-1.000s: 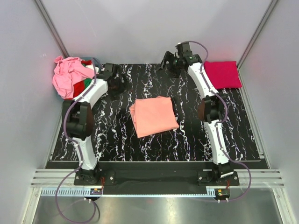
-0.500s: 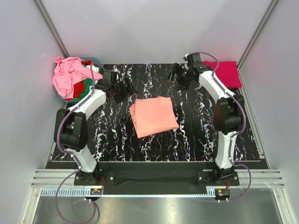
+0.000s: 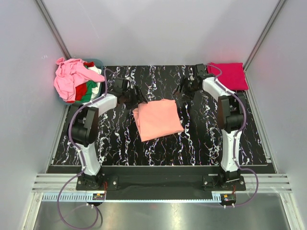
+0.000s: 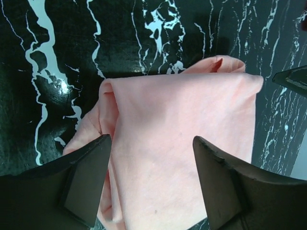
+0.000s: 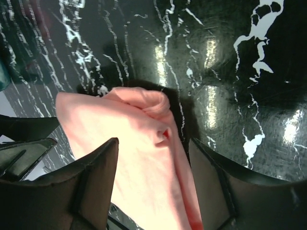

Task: Fold and stack the t-shirts
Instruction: Fold the tshirt

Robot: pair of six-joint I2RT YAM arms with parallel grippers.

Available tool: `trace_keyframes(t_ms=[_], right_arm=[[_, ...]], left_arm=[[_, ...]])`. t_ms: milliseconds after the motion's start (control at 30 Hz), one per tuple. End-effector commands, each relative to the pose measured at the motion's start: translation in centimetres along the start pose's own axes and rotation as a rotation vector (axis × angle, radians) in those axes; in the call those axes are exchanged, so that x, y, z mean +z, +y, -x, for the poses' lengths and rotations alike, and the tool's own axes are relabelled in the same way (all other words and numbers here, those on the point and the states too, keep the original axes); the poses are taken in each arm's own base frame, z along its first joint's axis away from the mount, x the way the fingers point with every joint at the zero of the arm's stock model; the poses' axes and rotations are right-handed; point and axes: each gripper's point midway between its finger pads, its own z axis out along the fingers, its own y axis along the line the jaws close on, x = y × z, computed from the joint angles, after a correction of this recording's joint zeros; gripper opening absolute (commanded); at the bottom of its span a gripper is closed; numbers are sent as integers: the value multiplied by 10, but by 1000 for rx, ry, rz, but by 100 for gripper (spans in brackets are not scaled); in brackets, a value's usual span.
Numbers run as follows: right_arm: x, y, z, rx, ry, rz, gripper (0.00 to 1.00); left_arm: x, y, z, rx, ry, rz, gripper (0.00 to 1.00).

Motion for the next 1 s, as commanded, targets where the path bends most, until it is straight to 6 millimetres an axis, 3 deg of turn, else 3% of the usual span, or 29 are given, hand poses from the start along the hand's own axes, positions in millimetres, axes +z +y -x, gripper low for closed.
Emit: trace_keyframes(t_ms=[0, 233, 700, 800, 967], right_arm=[[8, 10, 8, -23, -6, 46, 66], [22, 7, 2, -3, 24, 73, 55], [23, 23, -1, -3, 35, 142, 40], [23, 26, -2, -4, 35, 157, 32], [24, 29, -7, 5, 47, 182, 17]], left_arm=[[7, -6, 9, 35, -27, -43, 73], [16, 2, 3, 35, -20, -39, 68], [29, 2, 3, 32, -10, -49, 60], [29, 0, 5, 32, -14, -58, 53], [24, -11, 10, 44, -31, -86, 27]])
